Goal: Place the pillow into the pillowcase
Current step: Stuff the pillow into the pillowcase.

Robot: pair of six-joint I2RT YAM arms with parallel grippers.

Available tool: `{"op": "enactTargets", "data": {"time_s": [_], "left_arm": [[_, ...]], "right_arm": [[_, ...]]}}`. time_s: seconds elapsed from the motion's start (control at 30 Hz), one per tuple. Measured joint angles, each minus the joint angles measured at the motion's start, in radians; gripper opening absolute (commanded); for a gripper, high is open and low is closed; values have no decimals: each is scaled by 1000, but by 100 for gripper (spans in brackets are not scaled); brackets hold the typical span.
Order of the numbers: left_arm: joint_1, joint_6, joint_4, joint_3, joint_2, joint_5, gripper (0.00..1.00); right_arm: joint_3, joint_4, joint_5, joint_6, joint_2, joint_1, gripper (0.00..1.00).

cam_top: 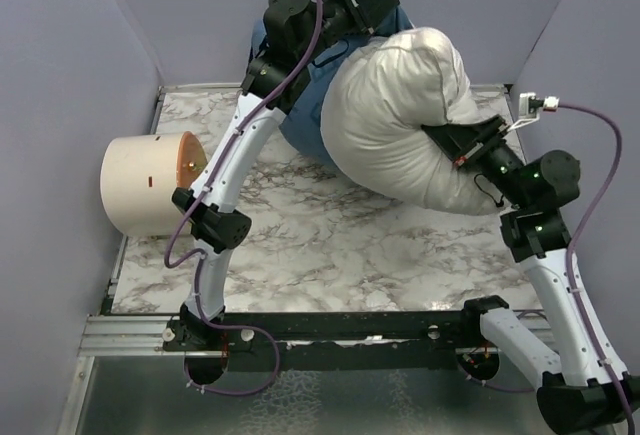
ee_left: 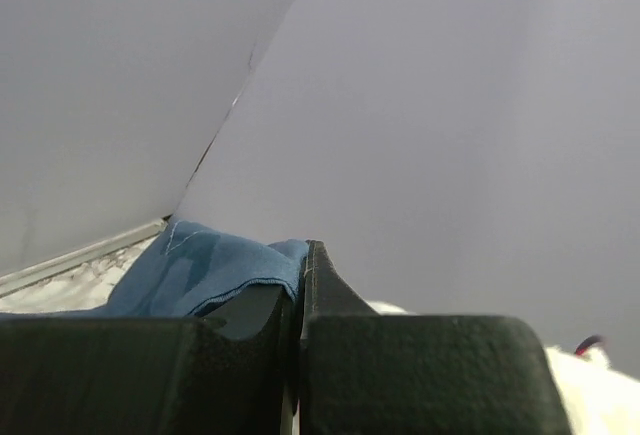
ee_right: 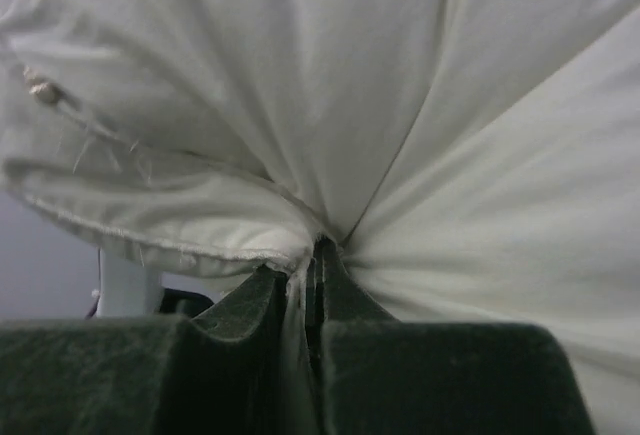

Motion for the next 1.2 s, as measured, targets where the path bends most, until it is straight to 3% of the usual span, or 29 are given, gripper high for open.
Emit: {"op": "enactTargets", "data": {"time_s": [0.2,0.37,0.43,0.53,0.6,0.8,0.87,1.03,1.1,1.2], "left_arm": [[-29,0,-8,14,114,-27,0],[-51,-23,1,11,244,-19,1],[-62,-36,16,24,301,-8,12],[-71,-45,32,64,364,6,40],[-76,-32,43,83,407,7,53],[-62,104,-9,104,353,5,62],[-55,188,-34,-23,235,-1,63],[-46,396,105,-741,-287,-54,67],[-51,453,152,-942,-440,-92,66],[-63,520,208,-1082,-515,-158,64]], "right_arm": [[-336,-38,252,166,-84,-11,1],[-488,-87,420,202,-11,-69,1],[-505,-105,462,203,23,-86,1],[-510,-85,511,196,52,-126,2],[-510,-51,525,184,76,-164,6],[-510,68,510,152,203,-280,15],[-508,89,505,132,217,-291,22],[-494,79,461,20,185,-294,60],[-472,48,429,-45,165,-297,73],[-422,-14,393,-135,145,-298,84]]}}
